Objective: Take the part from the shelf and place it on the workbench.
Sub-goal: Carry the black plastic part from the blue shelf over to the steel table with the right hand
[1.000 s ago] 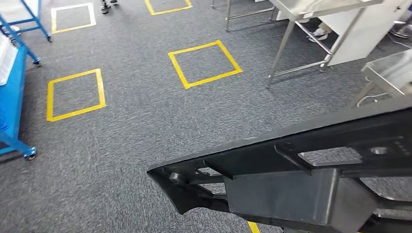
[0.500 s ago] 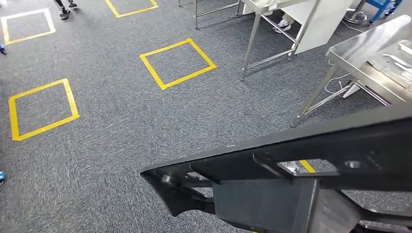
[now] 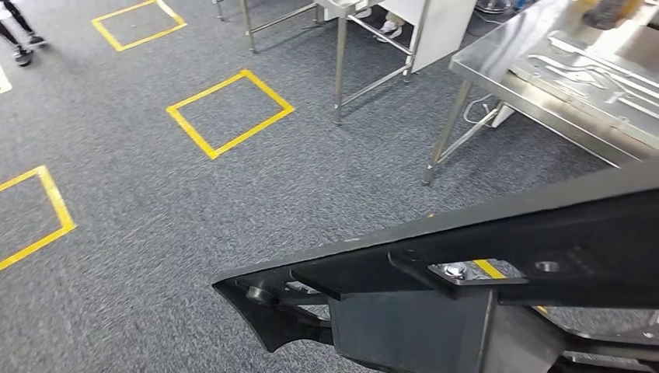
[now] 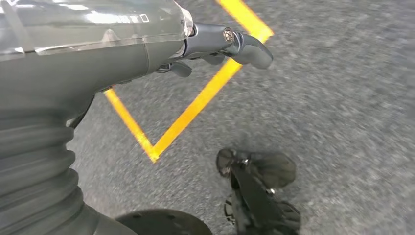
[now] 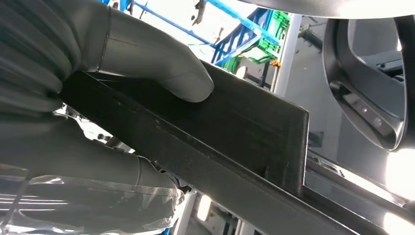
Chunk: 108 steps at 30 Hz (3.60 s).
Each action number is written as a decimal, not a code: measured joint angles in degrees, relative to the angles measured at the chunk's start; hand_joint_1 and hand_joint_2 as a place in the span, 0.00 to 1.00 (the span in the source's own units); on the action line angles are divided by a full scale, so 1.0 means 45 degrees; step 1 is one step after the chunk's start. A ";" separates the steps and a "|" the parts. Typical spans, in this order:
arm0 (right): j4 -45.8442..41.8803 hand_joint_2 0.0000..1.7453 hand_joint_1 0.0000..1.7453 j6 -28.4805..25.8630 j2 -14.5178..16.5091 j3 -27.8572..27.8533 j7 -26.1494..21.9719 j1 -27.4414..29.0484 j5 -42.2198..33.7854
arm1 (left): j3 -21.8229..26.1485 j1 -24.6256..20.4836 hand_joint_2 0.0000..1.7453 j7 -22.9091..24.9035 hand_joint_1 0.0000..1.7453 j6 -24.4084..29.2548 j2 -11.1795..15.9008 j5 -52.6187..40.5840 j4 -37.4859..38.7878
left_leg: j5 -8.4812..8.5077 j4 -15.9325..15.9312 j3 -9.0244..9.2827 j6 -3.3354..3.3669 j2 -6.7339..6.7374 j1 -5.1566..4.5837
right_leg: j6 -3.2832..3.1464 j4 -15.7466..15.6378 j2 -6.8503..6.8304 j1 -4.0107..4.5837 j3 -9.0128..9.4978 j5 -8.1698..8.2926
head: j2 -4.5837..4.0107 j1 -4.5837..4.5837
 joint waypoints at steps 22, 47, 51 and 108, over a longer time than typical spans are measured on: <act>0.1839 1.00 1.00 0.3989 0.0957 -0.3231 0.0000 -0.0572 -0.1688 | 0.0192 -0.0071 1.00 -0.0101 0.00 0.0556 0.0167 0.0469 -0.0004 | -0.0446 -0.0510 0.0530 -0.0024 0.1440 -0.0056 | 0.0116 -0.0171 -0.1494 -0.0042 -0.0136 0.0169 | 0.0000 0.0097; 0.2830 1.00 1.00 0.3537 0.1150 -0.3047 0.0002 -0.1103 -0.1554 | 0.0964 -0.0117 1.00 -0.0473 0.00 -0.0533 0.0698 0.1251 -0.0005 | 0.0029 -0.0816 0.0394 0.0460 0.1567 -0.0102 | 0.0364 0.0543 -0.1883 0.0065 -0.0447 0.0032 | 0.0000 0.0221; 0.2925 1.00 1.00 0.3504 0.1208 -0.2932 0.0002 -0.1168 -0.1541 | 0.0969 -0.0176 1.00 -0.0323 0.00 -0.0663 0.0625 0.1248 -0.0005 | -0.0061 -0.0925 0.0580 0.0227 0.1935 -0.0106 | 0.0126 -0.0021 -0.1732 0.0152 -0.0215 0.0123 | 0.0000 0.0189; 0.3235 1.00 1.00 0.3101 0.1518 -0.2590 0.0000 -0.1491 -0.1411 | 0.0823 -0.0046 1.00 -0.0782 0.00 -0.1620 0.0539 0.0778 -0.0005 | -0.0170 -0.0923 0.0778 0.0562 0.0578 -0.0016 | 0.0450 0.0984 -0.1137 0.0002 -0.1049 0.0294 | 0.0000 0.0242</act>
